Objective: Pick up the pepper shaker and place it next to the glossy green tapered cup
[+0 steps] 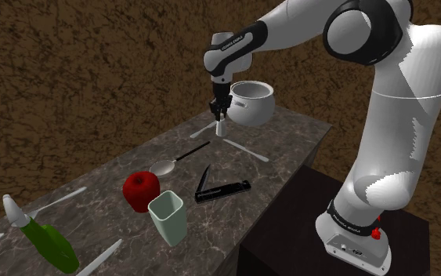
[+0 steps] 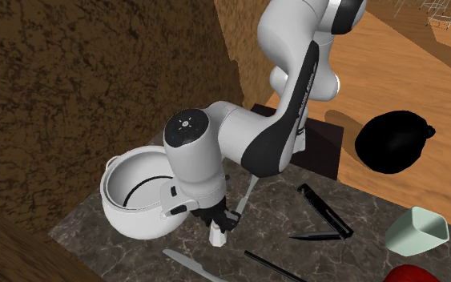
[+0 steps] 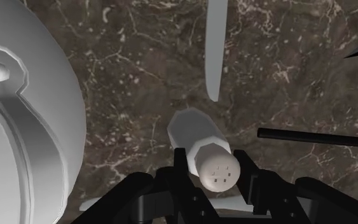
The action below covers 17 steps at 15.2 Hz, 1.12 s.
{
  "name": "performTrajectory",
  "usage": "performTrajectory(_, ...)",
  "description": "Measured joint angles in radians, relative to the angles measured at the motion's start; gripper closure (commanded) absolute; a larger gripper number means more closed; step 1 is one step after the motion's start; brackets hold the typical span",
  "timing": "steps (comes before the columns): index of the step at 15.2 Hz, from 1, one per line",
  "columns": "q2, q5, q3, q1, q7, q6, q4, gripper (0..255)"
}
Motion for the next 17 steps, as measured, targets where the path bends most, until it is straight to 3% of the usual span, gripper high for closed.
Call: performTrajectory(17, -0.069, -0.023, -0.007, -0.002, 0.024, -0.207, 0.139, 255)
